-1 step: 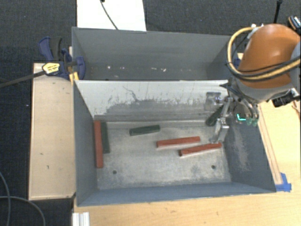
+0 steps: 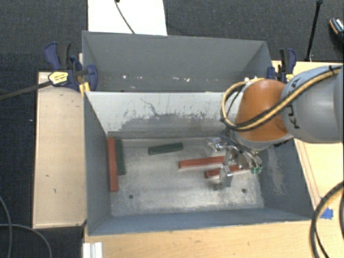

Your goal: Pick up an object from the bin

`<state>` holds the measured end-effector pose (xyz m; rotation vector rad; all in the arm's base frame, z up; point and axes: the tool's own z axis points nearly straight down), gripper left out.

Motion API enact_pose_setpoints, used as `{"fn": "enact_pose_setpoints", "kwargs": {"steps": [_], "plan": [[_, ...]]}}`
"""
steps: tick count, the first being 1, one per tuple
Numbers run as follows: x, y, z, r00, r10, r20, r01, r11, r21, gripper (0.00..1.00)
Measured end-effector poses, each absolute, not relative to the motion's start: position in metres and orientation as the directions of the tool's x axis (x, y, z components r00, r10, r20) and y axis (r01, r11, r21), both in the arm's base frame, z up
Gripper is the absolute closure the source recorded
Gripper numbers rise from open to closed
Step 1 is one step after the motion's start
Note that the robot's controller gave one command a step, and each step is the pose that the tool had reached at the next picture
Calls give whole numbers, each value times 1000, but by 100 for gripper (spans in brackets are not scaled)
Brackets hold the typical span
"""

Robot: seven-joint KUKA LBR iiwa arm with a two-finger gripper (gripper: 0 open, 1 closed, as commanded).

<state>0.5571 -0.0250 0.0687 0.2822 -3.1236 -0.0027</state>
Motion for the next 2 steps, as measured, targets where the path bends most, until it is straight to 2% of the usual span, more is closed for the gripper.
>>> {"fn": "enact_pose_setpoints", "kwargs": {"steps": [1, 2], "plan": [[559, -25, 73, -984, -180, -2, -180, 984, 0, 100], [570, -4, 231, -976, -219, -11, -219, 976, -2, 100]]}}
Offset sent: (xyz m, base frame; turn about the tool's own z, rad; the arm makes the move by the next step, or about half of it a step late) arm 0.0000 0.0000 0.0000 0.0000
